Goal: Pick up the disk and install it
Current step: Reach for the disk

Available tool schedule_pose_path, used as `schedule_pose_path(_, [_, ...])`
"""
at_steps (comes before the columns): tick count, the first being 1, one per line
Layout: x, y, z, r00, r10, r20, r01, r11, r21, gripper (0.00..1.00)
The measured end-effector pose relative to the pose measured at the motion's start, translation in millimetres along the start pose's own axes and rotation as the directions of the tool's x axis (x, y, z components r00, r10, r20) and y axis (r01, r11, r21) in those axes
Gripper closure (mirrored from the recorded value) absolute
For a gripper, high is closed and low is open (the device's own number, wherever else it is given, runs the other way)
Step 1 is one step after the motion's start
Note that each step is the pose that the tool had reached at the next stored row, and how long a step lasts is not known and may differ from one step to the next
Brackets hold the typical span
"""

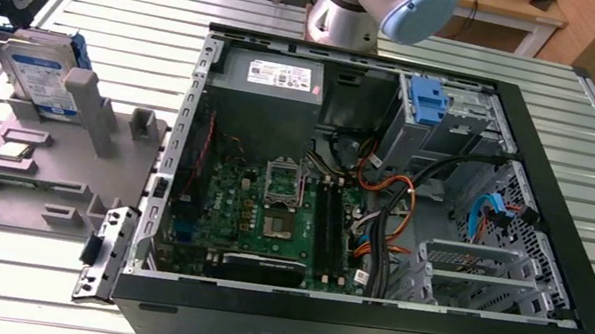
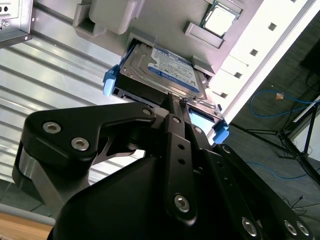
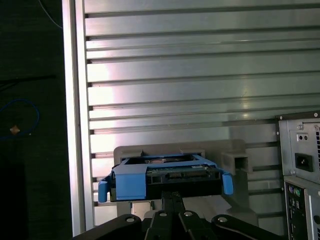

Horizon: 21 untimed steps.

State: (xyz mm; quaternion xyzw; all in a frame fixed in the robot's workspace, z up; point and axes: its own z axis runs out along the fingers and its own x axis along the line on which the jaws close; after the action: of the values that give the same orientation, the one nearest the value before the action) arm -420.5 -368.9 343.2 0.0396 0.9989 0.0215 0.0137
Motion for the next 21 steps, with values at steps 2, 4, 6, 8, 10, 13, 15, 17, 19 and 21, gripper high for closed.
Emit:
schedule_pose_path(2, [0.0,0.0,0.0,1.0000,0.000,0.0000,0.000,1.0000,-0.0001,0.90])
schedule_pose_path(4, [0.0,0.0,0.0,1.0000,0.000,0.0000,0.000,1.0000,0.0000,0.90])
schedule_pose_path(6, [0.0,0.0,0.0,1.0000,0.000,0.0000,0.000,1.0000,0.0000,0.90])
schedule_pose_path(8, [0.1,0.0,0.0,1.0000,0.000,0.0000,0.000,1.0000,0.0000,0.90])
schedule_pose_path(10, [0.1,0.0,0.0,1.0000,-0.001,0.0000,0.001,1.0000,-0.0001,0.90])
schedule_pose_path(13, [0.2,0.0,0.1,0.9997,-0.026,-0.0012,0.026,0.9997,-0.0007,0.90])
schedule_pose_path(15, [0.1,0.0,0.2,0.9987,-0.050,-0.0022,0.050,0.9987,-0.0013,0.90])
schedule_pose_path(17, [0.1,0.0,0.2,0.9973,-0.074,-0.0032,0.074,0.9973,-0.0020,0.90])
schedule_pose_path(19, [0.1,0.0,0.4,0.9947,-0.102,-0.0043,0.102,0.9947,-0.0029,0.90])
schedule_pose_path(21, [0.1,0.0,0.5,0.9915,-0.130,-0.0055,0.130,0.9915,-0.0038,0.90])
